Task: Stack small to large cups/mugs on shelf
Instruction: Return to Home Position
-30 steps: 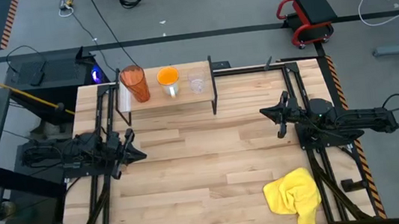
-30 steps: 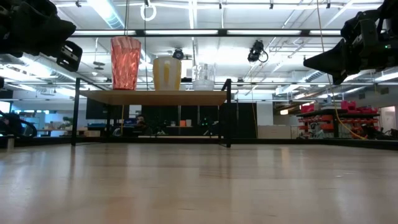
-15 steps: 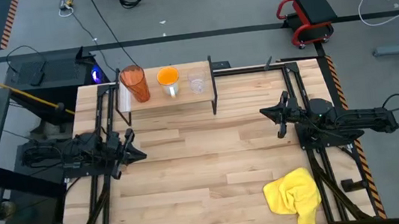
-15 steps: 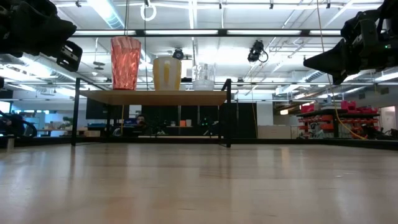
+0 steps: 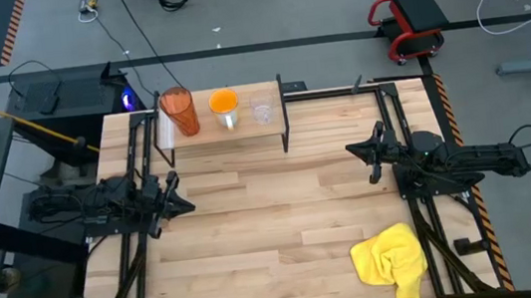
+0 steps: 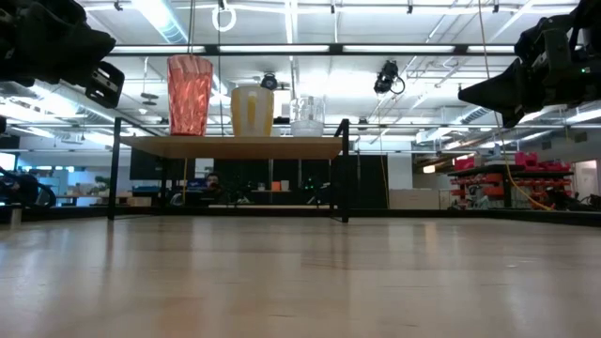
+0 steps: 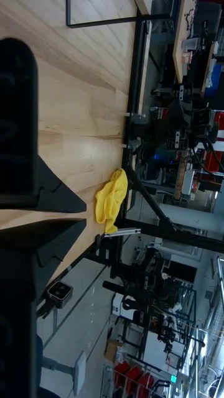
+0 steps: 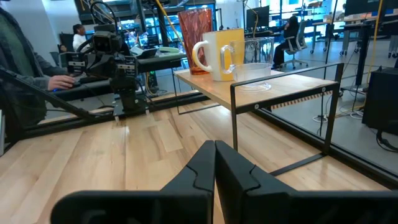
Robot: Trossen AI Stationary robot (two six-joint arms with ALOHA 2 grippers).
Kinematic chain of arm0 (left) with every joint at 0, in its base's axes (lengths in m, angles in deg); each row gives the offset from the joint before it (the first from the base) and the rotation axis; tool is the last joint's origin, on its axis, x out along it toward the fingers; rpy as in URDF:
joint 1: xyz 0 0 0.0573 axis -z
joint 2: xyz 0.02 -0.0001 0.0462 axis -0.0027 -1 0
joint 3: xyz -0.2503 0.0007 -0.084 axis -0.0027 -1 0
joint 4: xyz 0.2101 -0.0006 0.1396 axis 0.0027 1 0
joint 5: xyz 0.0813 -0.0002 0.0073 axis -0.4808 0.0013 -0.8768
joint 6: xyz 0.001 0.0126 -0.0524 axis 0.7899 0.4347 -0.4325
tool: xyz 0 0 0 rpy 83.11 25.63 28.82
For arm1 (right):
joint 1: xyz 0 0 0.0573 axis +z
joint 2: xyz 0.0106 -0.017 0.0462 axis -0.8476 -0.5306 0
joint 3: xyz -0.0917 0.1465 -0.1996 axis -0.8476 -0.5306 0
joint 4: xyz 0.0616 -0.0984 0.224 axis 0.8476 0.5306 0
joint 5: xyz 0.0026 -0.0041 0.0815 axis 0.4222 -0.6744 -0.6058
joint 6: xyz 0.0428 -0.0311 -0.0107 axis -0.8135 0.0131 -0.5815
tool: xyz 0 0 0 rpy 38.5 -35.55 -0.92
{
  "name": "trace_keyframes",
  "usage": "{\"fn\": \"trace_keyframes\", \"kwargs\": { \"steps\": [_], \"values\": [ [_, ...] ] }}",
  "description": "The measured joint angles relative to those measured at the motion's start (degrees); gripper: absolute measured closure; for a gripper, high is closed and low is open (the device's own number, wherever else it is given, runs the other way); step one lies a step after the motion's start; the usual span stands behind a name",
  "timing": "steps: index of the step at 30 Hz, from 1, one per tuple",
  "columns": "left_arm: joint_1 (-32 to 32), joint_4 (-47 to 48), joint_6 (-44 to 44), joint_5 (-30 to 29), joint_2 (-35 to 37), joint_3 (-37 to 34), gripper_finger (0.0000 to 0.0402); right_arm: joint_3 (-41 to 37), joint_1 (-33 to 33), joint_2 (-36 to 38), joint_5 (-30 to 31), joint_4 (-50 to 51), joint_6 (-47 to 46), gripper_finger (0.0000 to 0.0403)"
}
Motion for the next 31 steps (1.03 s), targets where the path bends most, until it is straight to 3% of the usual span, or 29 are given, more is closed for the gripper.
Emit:
{"fn": "trace_keyframes", "kwargs": {
  "steps": [31],
  "values": [
    [0.0, 0.0, 0.0, 0.0, 0.0, 0.0, 0.0374, 0.0, 0.0, 0.0, 0.0, 0.0, 0.0, 0.0388]
  ]
}}
